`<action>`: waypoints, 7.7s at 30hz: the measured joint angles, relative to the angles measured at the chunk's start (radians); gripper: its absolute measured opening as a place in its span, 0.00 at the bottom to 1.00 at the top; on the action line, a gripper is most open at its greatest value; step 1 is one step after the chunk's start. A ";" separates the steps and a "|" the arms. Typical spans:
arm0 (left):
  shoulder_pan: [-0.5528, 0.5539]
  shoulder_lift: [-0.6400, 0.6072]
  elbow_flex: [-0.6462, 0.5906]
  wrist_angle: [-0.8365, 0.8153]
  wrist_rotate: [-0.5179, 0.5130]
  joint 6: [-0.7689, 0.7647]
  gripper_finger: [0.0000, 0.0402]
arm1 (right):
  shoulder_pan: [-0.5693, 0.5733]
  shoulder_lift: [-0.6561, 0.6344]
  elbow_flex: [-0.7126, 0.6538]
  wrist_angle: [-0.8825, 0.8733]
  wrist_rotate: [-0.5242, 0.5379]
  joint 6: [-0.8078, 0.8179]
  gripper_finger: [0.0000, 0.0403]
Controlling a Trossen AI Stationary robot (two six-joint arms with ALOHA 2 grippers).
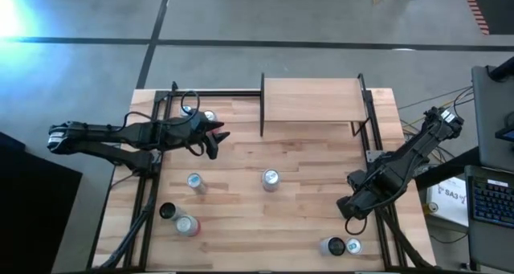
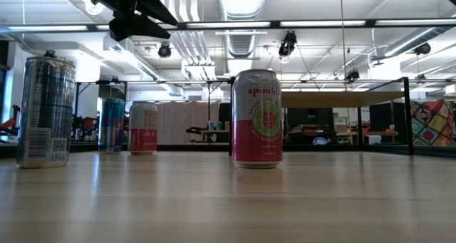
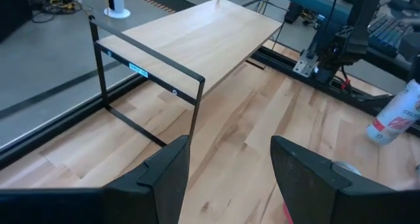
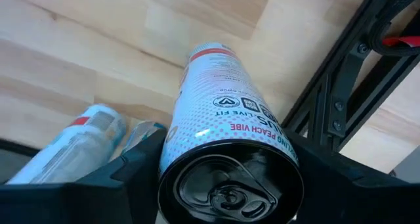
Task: Place canned beverage on shelf
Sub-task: Put the right white-pink soda can on the shelf
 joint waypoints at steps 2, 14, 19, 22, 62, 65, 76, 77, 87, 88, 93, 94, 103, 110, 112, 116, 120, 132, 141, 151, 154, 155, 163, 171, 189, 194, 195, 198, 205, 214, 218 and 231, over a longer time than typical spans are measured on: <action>0.000 0.000 0.000 0.000 0.000 -0.009 0.49 | 0.000 0.005 0.030 -0.022 0.001 -0.005 0.65; 0.000 0.000 -0.001 0.001 0.001 -0.033 0.49 | -0.129 0.129 0.307 -0.230 0.001 -0.275 0.63; -0.001 0.000 -0.001 0.000 0.079 -0.051 0.49 | -0.245 0.220 0.447 -0.231 0.000 -0.513 0.63; -0.001 0.000 -0.001 0.000 0.121 -0.055 0.49 | -0.324 0.269 0.541 -0.234 0.000 -0.643 0.63; 0.003 -0.019 -0.002 -0.037 0.052 0.021 0.49 | -1.232 0.603 1.272 -0.292 -0.037 -1.433 0.64; 0.007 -0.019 -0.002 -0.037 0.051 0.025 0.49 | -1.282 0.613 1.272 -0.292 0.003 -1.478 0.64; 0.007 -0.017 -0.002 -0.037 0.052 -0.005 0.49 | -1.410 0.611 1.272 -0.292 0.106 -1.617 0.64; 0.007 -0.017 -0.002 -0.037 0.052 -0.005 0.49 | -1.414 0.612 1.272 -0.292 0.110 -1.629 0.64; 0.009 -0.017 -0.002 -0.037 0.047 -0.004 0.49 | -1.418 0.634 1.272 -0.291 0.069 -1.785 0.64; 0.009 -0.017 -0.002 -0.036 0.029 0.000 0.49 | -1.418 0.635 1.272 -0.291 0.070 -1.807 0.64; 0.039 -0.017 -0.002 0.046 -0.071 0.068 0.49 | -1.416 0.636 1.271 -0.291 0.071 -1.892 0.64; 0.054 -0.016 -0.002 0.085 -0.070 0.094 0.49 | -1.413 0.636 1.271 -0.291 0.070 -1.906 0.64; 0.288 0.159 0.057 0.301 0.329 0.225 0.51 | -1.350 0.634 1.271 -0.291 0.037 -2.001 0.64; 0.381 0.371 0.328 0.241 0.451 0.369 0.66 | -1.295 0.629 1.271 -0.291 0.055 -2.015 0.64; 0.397 0.448 0.437 0.163 0.478 0.416 0.71 | -1.284 0.629 1.271 -0.291 0.051 -2.017 0.64; 0.419 0.623 0.664 -0.076 0.517 0.524 0.78 | -1.272 0.629 1.271 -0.291 0.062 -2.037 0.64; 0.447 0.785 0.880 -0.224 0.679 0.562 0.79 | -1.260 0.629 1.271 -0.291 0.106 -2.054 0.64; 0.534 1.053 1.296 -0.398 1.052 0.642 0.79 | -1.256 0.616 1.271 -0.291 0.105 -2.043 0.64; 0.530 1.235 1.545 -0.617 1.132 0.745 0.78 | -1.252 0.612 1.271 -0.303 0.085 -2.024 0.65; 0.517 1.251 1.531 -0.562 1.162 0.737 0.77 | -1.231 0.601 1.275 -0.287 0.071 -2.031 0.66; 0.511 1.251 1.533 -0.540 1.161 0.743 0.75 | -1.231 0.600 1.275 -0.291 0.069 -2.035 0.66; 0.510 1.251 1.534 -0.521 1.162 0.744 0.72 | -1.230 0.600 1.275 -0.289 0.071 -2.038 0.66; 0.503 1.249 1.533 -0.490 1.172 0.746 0.45 | -1.228 0.597 1.275 -0.297 0.071 -2.039 0.67; 0.508 1.249 1.530 -0.485 1.203 0.689 0.45 | -1.222 0.593 1.275 -0.279 0.116 -2.021 0.74; 0.576 1.244 1.491 -0.401 1.325 0.637 0.47 | -1.226 0.335 1.273 -0.174 0.363 -1.703 0.82; 0.590 1.218 1.442 -0.362 1.361 0.599 0.47 | -1.224 0.314 1.268 -0.188 0.373 -1.669 0.82; 0.596 1.198 1.429 -0.363 1.369 0.596 0.47 | -1.223 0.314 1.263 -0.189 0.372 -1.666 0.82; 0.616 1.107 1.357 -0.357 1.387 0.601 0.47 | -1.211 0.323 1.241 -0.188 0.371 -1.662 0.82; 0.665 0.803 0.961 -0.096 1.343 0.541 0.47 | -1.211 0.317 1.126 -0.061 0.369 -1.699 0.82; 0.667 0.565 0.334 0.861 1.159 0.131 0.47 | -1.211 0.310 0.983 0.199 0.268 -1.695 0.82; 0.665 0.587 0.220 1.049 1.050 0.111 0.47 | -1.211 0.310 0.950 0.252 0.237 -1.659 0.82; 0.661 0.960 0.559 1.043 1.152 0.055 0.51 | -1.199 0.305 0.946 0.275 0.233 -1.582 0.82</action>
